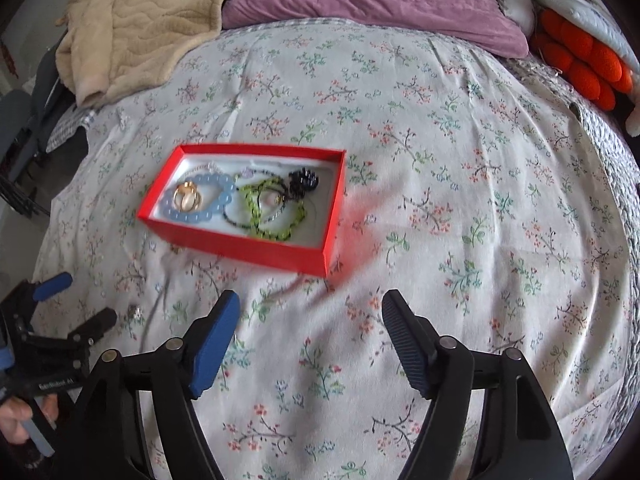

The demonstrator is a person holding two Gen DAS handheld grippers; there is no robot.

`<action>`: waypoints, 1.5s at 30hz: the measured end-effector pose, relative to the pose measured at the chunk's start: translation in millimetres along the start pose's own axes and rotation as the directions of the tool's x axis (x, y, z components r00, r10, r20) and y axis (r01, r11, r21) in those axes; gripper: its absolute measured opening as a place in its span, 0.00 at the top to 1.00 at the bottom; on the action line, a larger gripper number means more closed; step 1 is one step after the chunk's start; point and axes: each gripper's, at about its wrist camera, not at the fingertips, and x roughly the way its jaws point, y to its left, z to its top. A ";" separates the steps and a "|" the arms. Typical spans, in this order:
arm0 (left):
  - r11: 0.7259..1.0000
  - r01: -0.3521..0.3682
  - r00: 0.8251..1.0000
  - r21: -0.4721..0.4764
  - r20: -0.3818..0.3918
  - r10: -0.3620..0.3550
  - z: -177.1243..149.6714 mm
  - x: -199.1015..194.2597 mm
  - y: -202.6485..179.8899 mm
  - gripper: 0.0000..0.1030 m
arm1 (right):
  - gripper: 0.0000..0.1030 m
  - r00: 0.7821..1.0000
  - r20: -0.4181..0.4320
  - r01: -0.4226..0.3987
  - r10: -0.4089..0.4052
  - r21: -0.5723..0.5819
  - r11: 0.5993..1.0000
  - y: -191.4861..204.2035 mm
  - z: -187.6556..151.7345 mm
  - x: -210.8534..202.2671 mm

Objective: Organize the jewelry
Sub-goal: 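Withdraw both grippers from the box toward the remaining jewelry, then lower the left gripper onto the small gold earring and close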

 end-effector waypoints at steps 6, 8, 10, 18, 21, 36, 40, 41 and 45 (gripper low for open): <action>0.999 -0.017 1.000 0.036 -0.014 0.017 -13.1 5.1 -1.2 0.01 | 0.12 0.999 -0.044 0.027 -0.029 -0.032 0.999 0.1 -27.3 11.5; 0.999 -0.017 1.000 0.043 -0.010 0.018 -18.4 7.0 -0.7 0.01 | 0.11 0.998 -0.055 0.039 -0.041 -0.049 0.998 0.9 -36.6 16.4; 0.999 -0.008 1.000 0.049 0.000 0.008 -24.0 8.9 -0.9 0.01 | 0.10 0.997 -0.063 0.043 -0.047 -0.063 0.997 2.8 -44.9 21.4; 0.996 0.014 0.999 0.086 0.028 -0.016 -43.1 22.8 -6.5 0.01 | 0.10 0.996 -0.087 0.025 -0.037 -0.138 0.990 17.2 -78.1 46.5; 0.996 0.009 1.000 0.091 0.025 -0.011 -49.5 29.8 -5.0 0.01 | 0.07 0.996 -0.075 0.043 -0.058 -0.184 0.982 22.5 -88.3 53.3; 0.993 0.001 0.993 0.117 0.115 -0.014 -67.0 29.5 -3.5 0.00 | 0.00 0.996 0.073 0.069 -0.055 -0.209 0.975 15.9 -105.7 55.6; 0.993 0.002 0.995 0.119 0.101 -0.014 -66.0 29.2 -3.1 0.00 | 0.00 0.994 0.082 0.084 -0.069 -0.204 0.975 18.3 -108.3 55.4; 0.992 0.005 0.995 0.123 0.096 -0.017 -65.4 29.1 -2.8 0.00 | 0.00 0.994 0.084 0.088 -0.072 -0.207 0.974 19.2 -108.4 54.9; 0.988 0.035 0.994 0.147 0.094 -0.050 -61.7 27.4 -2.0 0.01 | 0.00 0.995 0.071 0.080 -0.066 -0.210 0.974 18.7 -106.8 55.3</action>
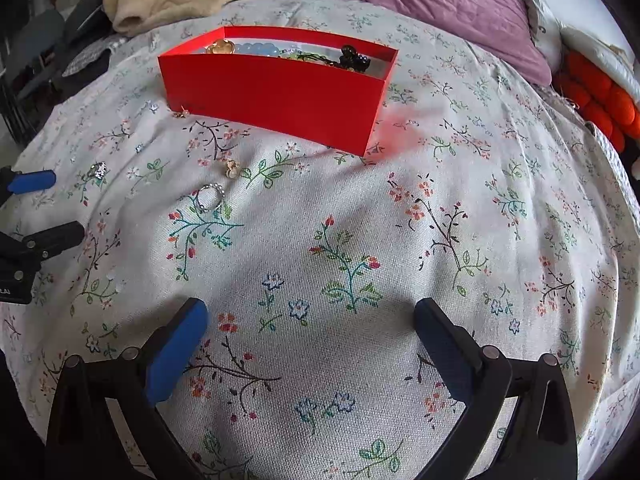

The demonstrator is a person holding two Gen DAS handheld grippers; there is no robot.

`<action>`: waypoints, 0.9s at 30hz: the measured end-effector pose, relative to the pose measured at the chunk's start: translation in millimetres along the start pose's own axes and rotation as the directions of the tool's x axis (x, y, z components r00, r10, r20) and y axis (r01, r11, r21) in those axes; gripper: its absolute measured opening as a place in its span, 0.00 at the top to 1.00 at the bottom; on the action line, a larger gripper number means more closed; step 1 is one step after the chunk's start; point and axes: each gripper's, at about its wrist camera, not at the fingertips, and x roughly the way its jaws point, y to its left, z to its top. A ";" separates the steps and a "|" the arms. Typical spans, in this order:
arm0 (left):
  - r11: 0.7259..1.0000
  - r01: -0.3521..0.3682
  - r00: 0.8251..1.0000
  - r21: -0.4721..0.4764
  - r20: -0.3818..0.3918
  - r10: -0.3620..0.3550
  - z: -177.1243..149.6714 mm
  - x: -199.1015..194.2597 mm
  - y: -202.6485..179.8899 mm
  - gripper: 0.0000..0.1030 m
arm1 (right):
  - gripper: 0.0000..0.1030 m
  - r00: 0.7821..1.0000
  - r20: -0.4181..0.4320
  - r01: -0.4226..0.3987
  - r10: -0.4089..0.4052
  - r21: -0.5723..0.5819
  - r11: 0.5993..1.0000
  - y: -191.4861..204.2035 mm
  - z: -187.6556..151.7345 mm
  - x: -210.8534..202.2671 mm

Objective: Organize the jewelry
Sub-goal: 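Lower the left gripper onto the small gold earring and close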

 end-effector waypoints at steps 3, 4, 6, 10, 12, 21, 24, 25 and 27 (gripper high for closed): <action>1.000 0.011 1.000 0.018 0.011 -0.011 2.3 -0.8 -2.5 0.04 | 0.00 1.000 -0.015 -0.003 0.003 -0.007 1.000 -0.2 3.2 0.4; 1.000 0.016 1.000 0.024 0.014 -0.016 3.2 -0.9 -4.3 0.04 | 0.00 1.000 -0.019 -0.004 0.004 -0.008 1.000 -0.3 3.9 0.4; 0.999 0.029 0.999 0.038 0.018 -0.030 5.2 -1.0 -8.2 0.06 | 0.00 0.999 -0.032 -0.005 0.005 -0.011 1.000 -0.1 6.3 0.9; 0.997 0.065 0.997 0.040 0.030 -0.066 11.8 -1.9 -12.8 0.15 | 0.00 0.999 -0.042 -0.008 0.008 -0.013 1.000 -0.4 9.3 0.9; 0.997 0.081 0.996 0.018 0.031 -0.081 15.8 -1.9 -11.4 0.22 | 0.00 0.999 -0.045 -0.012 0.012 -0.008 1.000 0.0 11.2 0.5; 0.989 0.147 0.989 -0.004 0.005 -0.147 24.3 0.3 -12.6 0.69 | 0.00 0.999 -0.050 -0.022 0.021 -0.020 1.000 5.4 19.5 0.5; 0.990 0.140 0.990 -0.004 -0.001 -0.140 24.8 2.3 -13.1 0.73 | 0.00 0.998 -0.051 -0.027 0.025 -0.023 0.999 7.4 21.7 1.1; 0.991 0.135 0.991 -0.004 -0.004 -0.135 25.1 3.2 -13.2 0.75 | 0.00 0.998 -0.051 -0.029 0.028 -0.024 0.999 8.0 22.3 1.2; 0.992 0.128 0.992 -0.005 -0.006 -0.128 26.3 4.4 -12.0 0.76 | 0.00 0.998 -0.052 -0.031 0.029 -0.026 0.999 9.6 23.5 1.4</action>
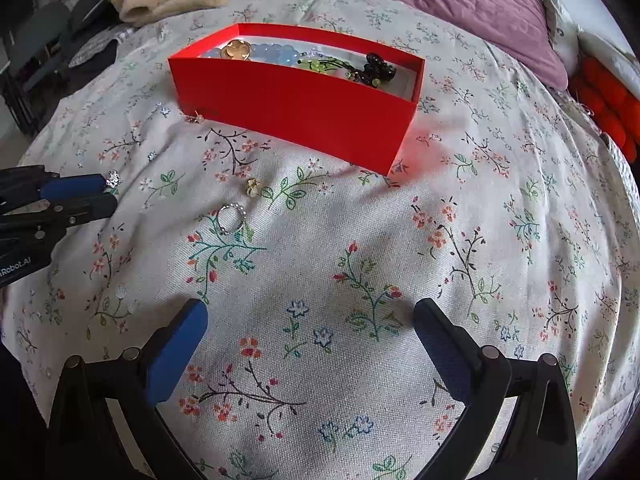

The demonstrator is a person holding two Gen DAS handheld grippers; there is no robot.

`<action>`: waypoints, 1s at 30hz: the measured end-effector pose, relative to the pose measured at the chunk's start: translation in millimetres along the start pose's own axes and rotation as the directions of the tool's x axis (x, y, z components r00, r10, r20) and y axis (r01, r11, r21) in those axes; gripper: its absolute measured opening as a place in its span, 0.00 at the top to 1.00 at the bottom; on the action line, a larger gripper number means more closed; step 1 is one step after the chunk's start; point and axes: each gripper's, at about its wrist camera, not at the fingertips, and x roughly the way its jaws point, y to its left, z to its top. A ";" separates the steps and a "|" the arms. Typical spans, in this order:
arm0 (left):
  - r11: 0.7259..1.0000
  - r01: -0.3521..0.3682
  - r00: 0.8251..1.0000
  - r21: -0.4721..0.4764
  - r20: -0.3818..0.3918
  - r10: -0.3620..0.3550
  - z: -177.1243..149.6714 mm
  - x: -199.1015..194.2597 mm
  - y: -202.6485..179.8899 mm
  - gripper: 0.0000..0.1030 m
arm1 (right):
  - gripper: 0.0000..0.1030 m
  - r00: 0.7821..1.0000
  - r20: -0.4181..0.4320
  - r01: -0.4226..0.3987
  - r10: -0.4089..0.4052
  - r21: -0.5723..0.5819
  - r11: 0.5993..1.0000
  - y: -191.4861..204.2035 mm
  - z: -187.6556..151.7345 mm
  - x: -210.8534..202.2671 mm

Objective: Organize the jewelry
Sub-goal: 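Lower the left gripper onto the small gold earring and close, then lift the gold earring with the left gripper while the right gripper approaches the small silver ring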

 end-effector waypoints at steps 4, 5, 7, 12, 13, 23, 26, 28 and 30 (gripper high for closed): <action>1.000 -0.025 1.000 -0.009 0.007 0.025 2.4 2.0 0.9 0.73 | 0.00 1.000 -0.001 0.000 0.000 -0.001 1.000 2.2 1.1 0.1; 1.000 -0.031 0.999 -0.004 0.007 0.031 2.9 2.8 0.5 0.73 | 0.00 1.000 -0.002 -0.001 0.001 0.001 1.000 2.3 1.5 0.5; 0.999 -0.040 0.999 0.011 0.012 0.040 4.1 4.4 -1.2 0.72 | 0.00 1.000 -0.003 0.000 0.000 0.003 1.000 1.9 2.1 1.0; 0.999 -0.034 0.999 0.019 0.019 0.033 5.6 6.8 1.3 0.75 | 0.00 1.000 -0.003 0.000 0.000 0.007 1.000 2.6 2.9 2.1; 0.999 -0.038 0.999 0.026 0.021 0.038 5.7 6.3 0.8 0.81 | 0.00 1.000 -0.003 0.000 0.000 0.008 1.000 3.0 3.6 2.6; 0.996 -0.056 0.998 0.065 0.031 0.054 2.4 -1.6 -3.5 0.83 | 0.06 1.000 0.002 -0.029 0.029 0.025 0.999 8.0 12.7 4.2; 0.997 -0.060 0.998 0.056 0.025 0.059 2.1 -5.0 -1.8 0.83 | 0.12 0.999 -0.003 -0.053 0.053 0.036 0.998 12.4 17.4 6.3; 0.997 -0.061 0.998 0.049 0.024 0.060 1.6 -8.0 0.3 0.83 | 0.16 0.997 -0.008 -0.072 0.073 0.048 0.996 14.2 20.5 8.5; 0.997 -0.062 0.998 0.040 0.021 0.061 1.5 -9.5 2.4 0.83 | 0.18 0.996 -0.008 -0.089 0.089 0.064 0.994 16.3 25.1 11.5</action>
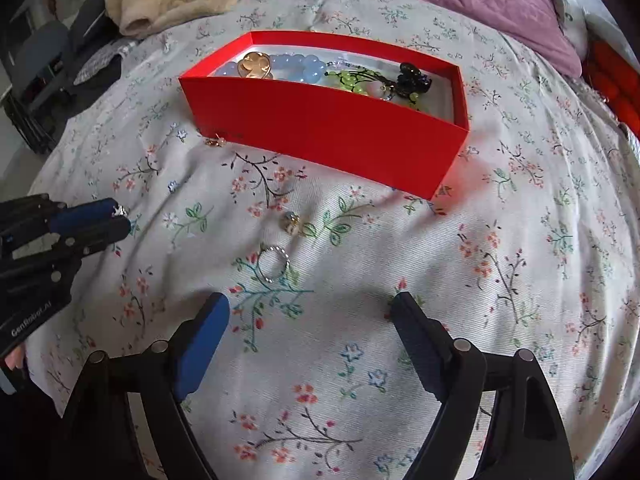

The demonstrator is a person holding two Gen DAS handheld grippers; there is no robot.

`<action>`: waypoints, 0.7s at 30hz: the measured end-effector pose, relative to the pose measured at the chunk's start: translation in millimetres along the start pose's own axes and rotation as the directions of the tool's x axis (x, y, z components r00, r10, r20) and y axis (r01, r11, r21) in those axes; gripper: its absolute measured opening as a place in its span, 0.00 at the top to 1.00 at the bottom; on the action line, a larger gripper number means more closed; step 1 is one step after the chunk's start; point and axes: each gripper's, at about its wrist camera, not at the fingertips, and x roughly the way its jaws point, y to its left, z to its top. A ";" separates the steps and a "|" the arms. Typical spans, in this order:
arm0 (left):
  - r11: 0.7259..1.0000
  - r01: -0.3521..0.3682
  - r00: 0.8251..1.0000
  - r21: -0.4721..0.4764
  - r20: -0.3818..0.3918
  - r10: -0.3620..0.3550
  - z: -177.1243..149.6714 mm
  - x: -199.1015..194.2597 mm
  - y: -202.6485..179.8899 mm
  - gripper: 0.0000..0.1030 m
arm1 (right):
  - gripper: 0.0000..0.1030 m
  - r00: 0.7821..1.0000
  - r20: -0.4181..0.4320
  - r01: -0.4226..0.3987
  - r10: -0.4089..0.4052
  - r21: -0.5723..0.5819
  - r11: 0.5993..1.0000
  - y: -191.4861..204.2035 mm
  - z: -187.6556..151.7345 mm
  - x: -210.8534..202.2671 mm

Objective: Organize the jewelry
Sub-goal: 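Lift the gold earring with the left gripper while the right gripper approaches the small silver ring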

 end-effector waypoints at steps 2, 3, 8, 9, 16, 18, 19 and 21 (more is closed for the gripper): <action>1.000 0.000 1.000 -0.007 -0.002 0.000 -0.3 -1.7 2.3 0.83 | 0.22 1.000 0.000 -0.007 0.007 0.007 1.000 1.4 3.7 2.5; 1.000 -0.003 1.000 -0.009 -0.003 0.003 -0.4 -1.9 3.1 0.83 | 0.25 1.000 0.001 -0.010 0.010 0.010 1.000 2.2 5.4 3.7; 1.000 -0.003 1.000 -0.017 -0.009 0.003 -1.3 -2.9 6.7 0.83 | 0.38 1.000 0.005 -0.018 0.018 0.011 1.000 6.9 10.9 7.0; 1.000 -0.003 1.000 -0.019 -0.009 0.003 -1.6 -3.0 7.4 0.83 | 0.42 1.000 0.006 -0.021 0.021 0.009 1.000 6.3 10.4 6.2; 0.999 -0.006 1.000 -0.041 -0.020 0.005 -2.5 -2.0 12.5 0.83 | 0.69 0.998 0.008 -0.055 0.055 -0.006 0.998 8.3 13.0 5.8; 0.999 -0.004 1.000 -0.047 -0.020 0.003 -2.3 -3.2 13.7 0.83 | 0.78 0.998 0.009 -0.061 0.061 -0.003 0.998 8.0 13.3 5.7; 0.999 -0.005 1.000 -0.049 -0.019 0.004 -2.5 -4.0 14.7 0.83 | 0.82 0.998 0.009 -0.064 0.064 0.003 0.998 7.4 13.7 5.7; 0.999 -0.006 1.000 -0.054 -0.022 0.005 -2.8 -4.8 17.1 0.83 | 0.84 0.998 0.009 -0.064 0.064 0.010 0.998 6.4 14.0 5.6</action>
